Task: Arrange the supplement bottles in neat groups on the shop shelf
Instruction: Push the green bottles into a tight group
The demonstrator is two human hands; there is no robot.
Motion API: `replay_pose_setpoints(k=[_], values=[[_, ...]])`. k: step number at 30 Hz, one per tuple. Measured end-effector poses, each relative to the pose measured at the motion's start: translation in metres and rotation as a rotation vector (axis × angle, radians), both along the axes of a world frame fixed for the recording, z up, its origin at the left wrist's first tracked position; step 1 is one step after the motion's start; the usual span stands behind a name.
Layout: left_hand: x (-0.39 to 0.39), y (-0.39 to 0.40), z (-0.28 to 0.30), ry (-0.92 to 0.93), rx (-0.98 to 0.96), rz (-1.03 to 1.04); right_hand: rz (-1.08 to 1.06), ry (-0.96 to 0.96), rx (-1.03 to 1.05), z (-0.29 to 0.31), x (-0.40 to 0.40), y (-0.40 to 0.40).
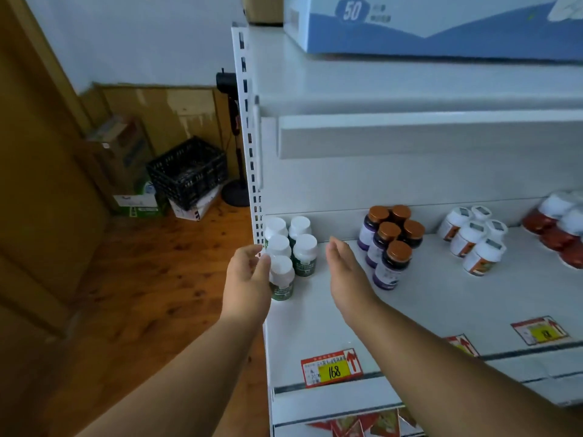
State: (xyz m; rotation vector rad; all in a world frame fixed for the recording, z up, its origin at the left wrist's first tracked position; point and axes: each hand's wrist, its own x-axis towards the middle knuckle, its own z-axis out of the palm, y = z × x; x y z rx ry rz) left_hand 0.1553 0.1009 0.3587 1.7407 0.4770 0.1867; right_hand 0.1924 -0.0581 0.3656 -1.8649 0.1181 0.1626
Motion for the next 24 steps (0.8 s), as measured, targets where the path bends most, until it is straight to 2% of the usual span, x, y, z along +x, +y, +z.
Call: replay_pose_setpoints(k=[4,9,13,18,24], values=[[0.020,0.000,-0.006,0.068,-0.231,-0.031,-0.002,0.104,0.109,-0.006,0.023,0.007],[0.052,0.003,-0.025,0.172,-0.624,-0.022,0.039,0.190,0.234,-0.023,0.051,0.021],[0.058,-0.003,-0.028,0.132,-0.623,-0.028,0.080,0.234,0.302,-0.059,0.078,0.020],[0.058,-0.014,-0.027,0.135,-0.616,0.009,0.091,0.242,0.281,-0.032,0.062,0.026],[0.056,-0.012,-0.023,0.148,-0.552,-0.009,0.090,0.238,0.240,-0.031,0.065,0.021]])
